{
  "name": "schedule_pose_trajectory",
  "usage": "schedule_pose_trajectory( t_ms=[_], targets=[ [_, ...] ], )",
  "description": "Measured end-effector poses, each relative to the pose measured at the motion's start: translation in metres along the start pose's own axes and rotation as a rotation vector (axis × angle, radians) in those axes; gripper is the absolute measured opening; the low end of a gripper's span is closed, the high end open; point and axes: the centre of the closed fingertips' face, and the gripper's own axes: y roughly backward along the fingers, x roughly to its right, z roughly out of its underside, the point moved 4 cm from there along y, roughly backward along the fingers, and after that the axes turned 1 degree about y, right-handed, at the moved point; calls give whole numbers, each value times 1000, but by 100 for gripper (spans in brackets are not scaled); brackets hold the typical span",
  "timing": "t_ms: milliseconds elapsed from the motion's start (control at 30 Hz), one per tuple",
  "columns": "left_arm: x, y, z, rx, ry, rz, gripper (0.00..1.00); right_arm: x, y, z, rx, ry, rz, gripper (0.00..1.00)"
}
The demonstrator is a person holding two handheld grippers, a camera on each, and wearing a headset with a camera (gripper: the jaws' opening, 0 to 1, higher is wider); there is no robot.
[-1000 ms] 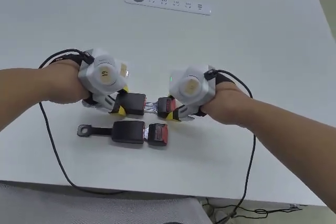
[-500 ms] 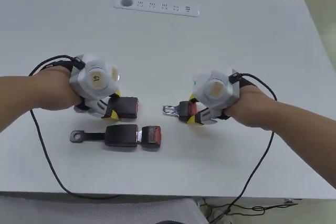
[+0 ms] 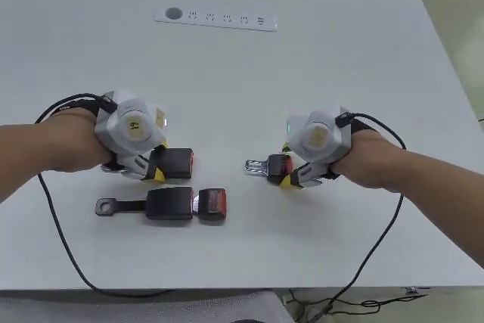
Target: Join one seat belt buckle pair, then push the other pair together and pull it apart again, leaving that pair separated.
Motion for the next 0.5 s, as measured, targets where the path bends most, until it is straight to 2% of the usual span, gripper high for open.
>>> schedule_pose_trajectory(
  t_ms=[100, 167, 300, 333, 467, 500],
  targets=[
    [-1, 1, -1, 1, 15, -13, 35, 1, 2, -1, 10, -9, 16, 42],
    [-2, 4, -1, 2, 34, -32, 38, 0, 6, -5, 39, -36, 43, 42],
    [10, 7, 0, 3, 28, -23, 44, -6, 14, -8, 75, -89, 74, 44],
    [11, 8, -1, 7, 24, -28, 45, -6, 16, -7, 84, -112, 97, 47],
    [12, 24, 2, 25, 48, -95, 48, -14, 26, -7, 137, -197, 142, 53],
    [10, 31, 2, 49, 65, -131, 48, -17, 30, -8, 157, -231, 163, 54]
  ],
)
